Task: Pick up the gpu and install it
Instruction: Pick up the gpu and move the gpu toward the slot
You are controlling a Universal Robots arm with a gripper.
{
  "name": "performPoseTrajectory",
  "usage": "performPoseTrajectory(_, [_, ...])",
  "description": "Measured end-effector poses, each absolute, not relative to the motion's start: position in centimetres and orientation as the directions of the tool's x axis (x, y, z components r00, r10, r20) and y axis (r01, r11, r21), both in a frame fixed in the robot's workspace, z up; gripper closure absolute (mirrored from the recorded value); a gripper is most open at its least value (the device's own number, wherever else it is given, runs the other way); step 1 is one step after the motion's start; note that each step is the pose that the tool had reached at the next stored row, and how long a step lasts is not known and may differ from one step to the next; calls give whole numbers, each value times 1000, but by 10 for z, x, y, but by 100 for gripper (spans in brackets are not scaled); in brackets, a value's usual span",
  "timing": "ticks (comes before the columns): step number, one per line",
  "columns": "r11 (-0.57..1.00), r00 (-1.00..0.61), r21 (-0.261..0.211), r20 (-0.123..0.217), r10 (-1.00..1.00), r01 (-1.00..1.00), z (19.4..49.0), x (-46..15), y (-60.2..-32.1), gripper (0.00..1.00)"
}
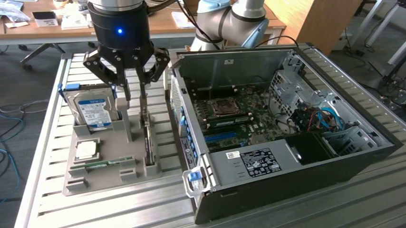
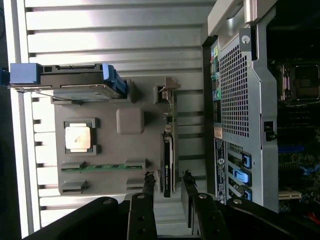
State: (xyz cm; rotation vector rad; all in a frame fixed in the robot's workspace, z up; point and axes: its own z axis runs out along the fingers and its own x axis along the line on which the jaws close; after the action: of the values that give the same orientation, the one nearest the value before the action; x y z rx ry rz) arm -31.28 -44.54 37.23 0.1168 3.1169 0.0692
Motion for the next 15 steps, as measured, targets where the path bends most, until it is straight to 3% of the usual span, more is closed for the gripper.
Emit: performPoseTrajectory(15, [996,-997,45,-20,75,74,359,-313,-445,64])
